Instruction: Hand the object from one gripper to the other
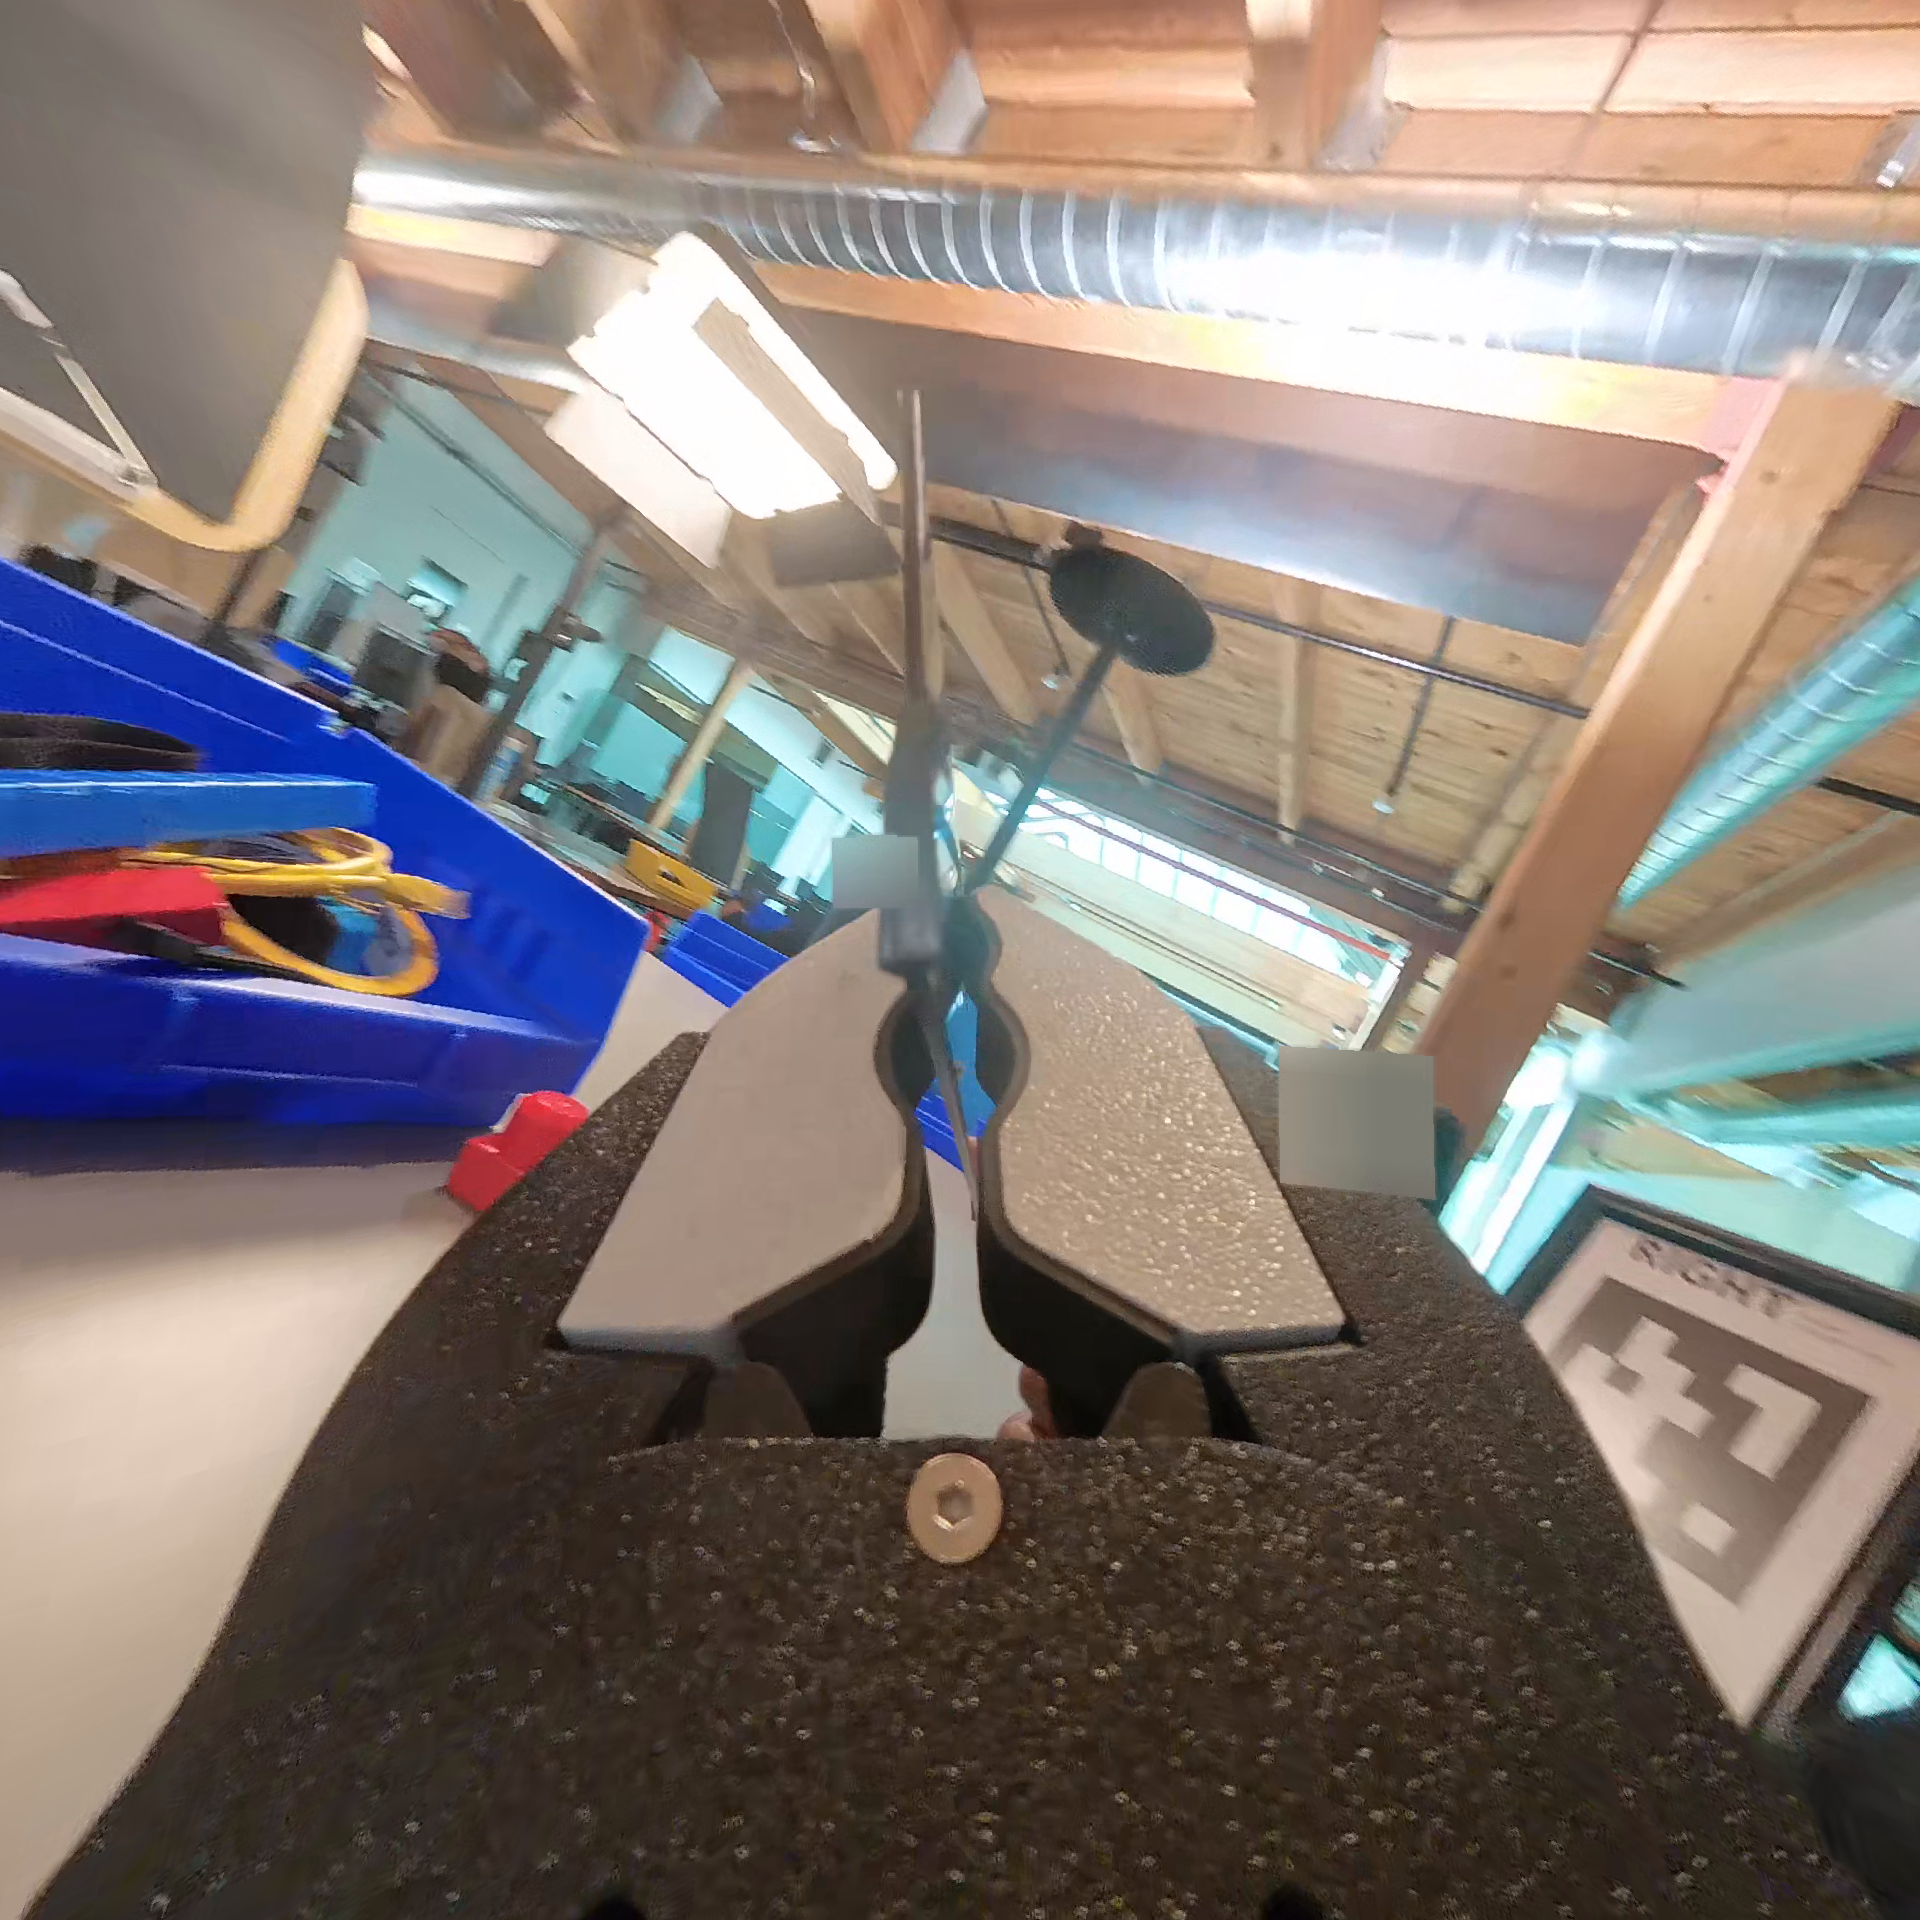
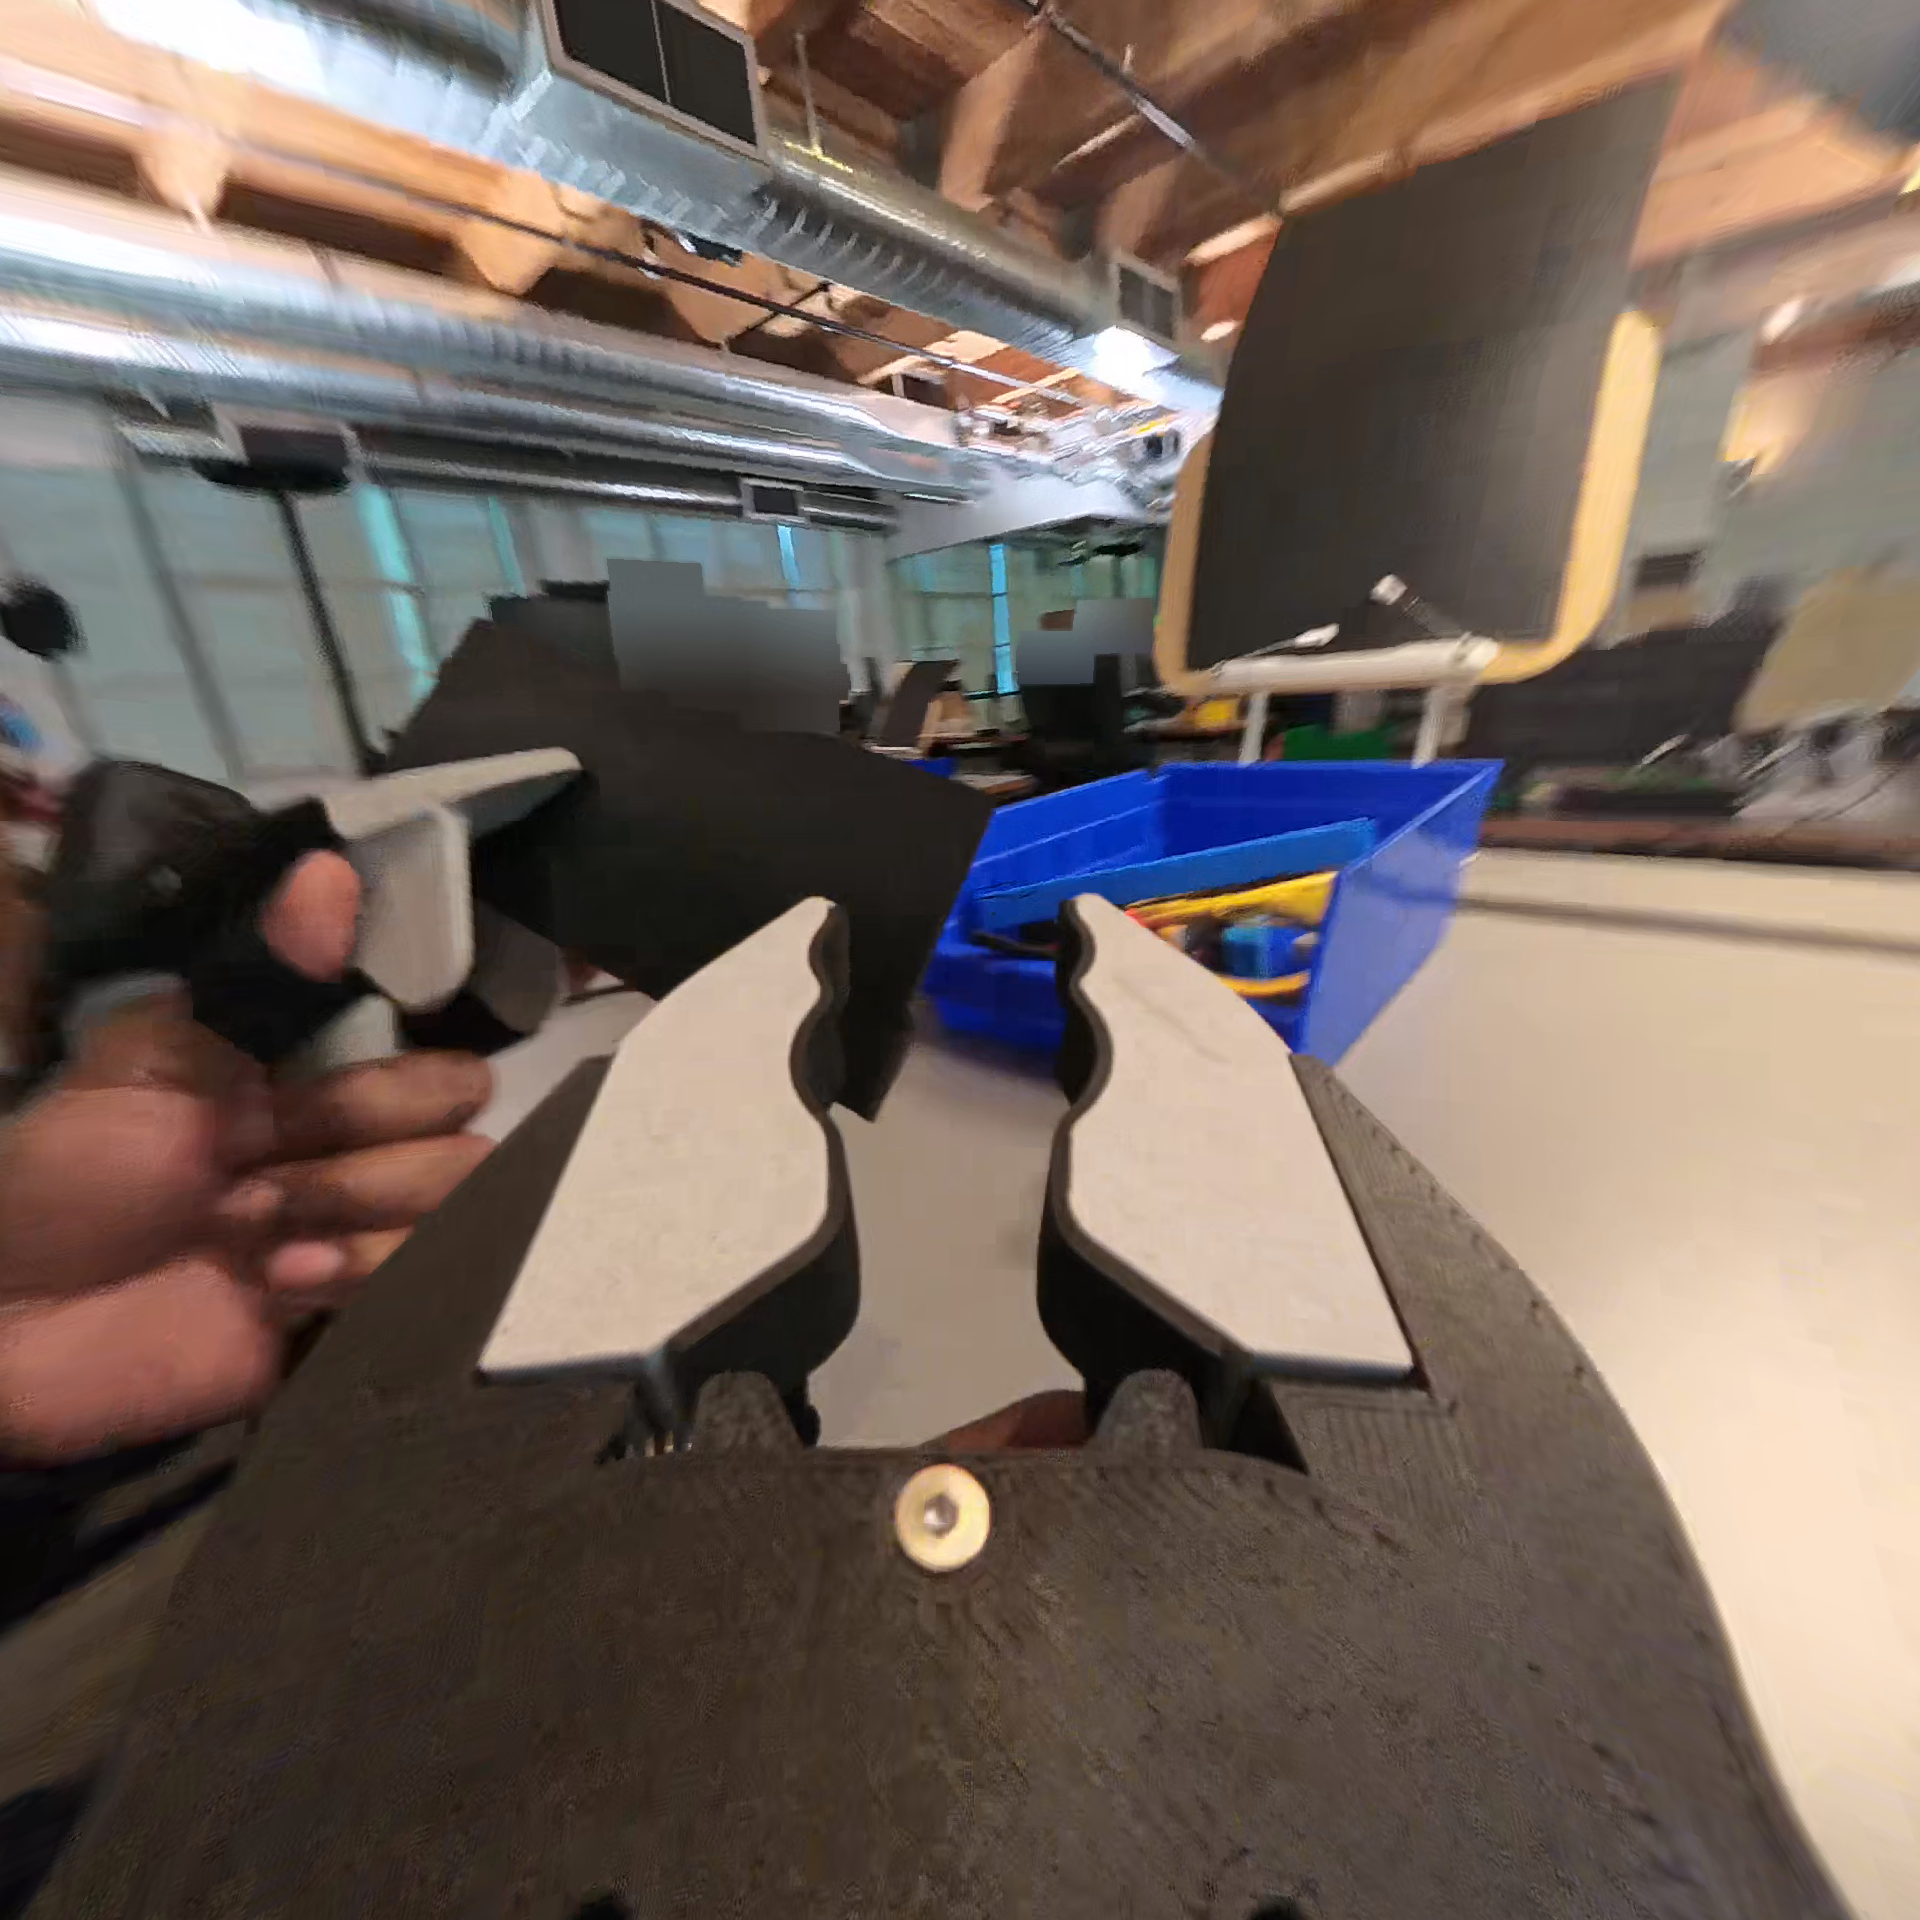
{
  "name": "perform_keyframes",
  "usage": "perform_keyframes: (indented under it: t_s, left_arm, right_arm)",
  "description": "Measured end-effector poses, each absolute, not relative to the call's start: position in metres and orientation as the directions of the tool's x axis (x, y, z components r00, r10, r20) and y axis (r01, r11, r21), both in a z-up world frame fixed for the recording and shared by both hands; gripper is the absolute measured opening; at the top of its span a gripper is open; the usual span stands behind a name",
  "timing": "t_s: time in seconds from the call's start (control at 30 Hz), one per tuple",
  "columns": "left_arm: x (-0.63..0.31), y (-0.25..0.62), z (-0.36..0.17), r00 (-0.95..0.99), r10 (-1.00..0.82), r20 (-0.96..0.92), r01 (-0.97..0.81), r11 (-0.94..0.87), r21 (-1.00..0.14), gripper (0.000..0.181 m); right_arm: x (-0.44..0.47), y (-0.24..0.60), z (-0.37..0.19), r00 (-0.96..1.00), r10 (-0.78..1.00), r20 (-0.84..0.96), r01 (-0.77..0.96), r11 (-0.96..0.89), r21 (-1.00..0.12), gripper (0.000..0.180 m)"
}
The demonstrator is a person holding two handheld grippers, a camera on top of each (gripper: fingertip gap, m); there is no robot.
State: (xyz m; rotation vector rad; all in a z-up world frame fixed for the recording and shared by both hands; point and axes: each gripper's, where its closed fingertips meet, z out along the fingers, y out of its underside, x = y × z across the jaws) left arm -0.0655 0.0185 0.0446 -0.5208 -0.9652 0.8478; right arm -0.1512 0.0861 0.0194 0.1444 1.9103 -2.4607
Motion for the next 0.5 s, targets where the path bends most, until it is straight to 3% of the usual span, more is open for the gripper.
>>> perform_keyframes:
  t_s: [0.1, 0.23, 0.4, 0.5]
  left_arm:
    - [-0.06, 0.0, 0.042, 0.191, 0.807, 0.559, -0.425, 0.581, -0.694, 0.002]
    - [-0.057, -0.006, 0.038, 0.14, 0.751, 0.646, -0.443, 0.631, -0.637, 0.001]
    - [-0.066, 0.014, 0.031, 0.165, 0.667, 0.727, -0.38, 0.723, -0.577, 0.001]
    - [-0.075, 0.029, 0.025, 0.201, 0.606, 0.769, -0.309, 0.784, -0.538, 0.001]
  right_arm:
    - [-0.142, 0.09, 0.026, -0.938, 0.221, 0.266, -0.313, -0.217, -0.925, 0.046]
    - [-0.114, 0.081, 0.014, -0.682, 0.339, 0.648, -0.704, -0.065, -0.707, 0.052]
    - [-0.104, 0.069, -0.002, -0.446, 0.403, 0.799, -0.845, 0.104, -0.524, 0.058]
    - [-0.114, 0.067, -0.006, -0.346, 0.434, 0.832, -0.86, 0.208, -0.466, 0.051]
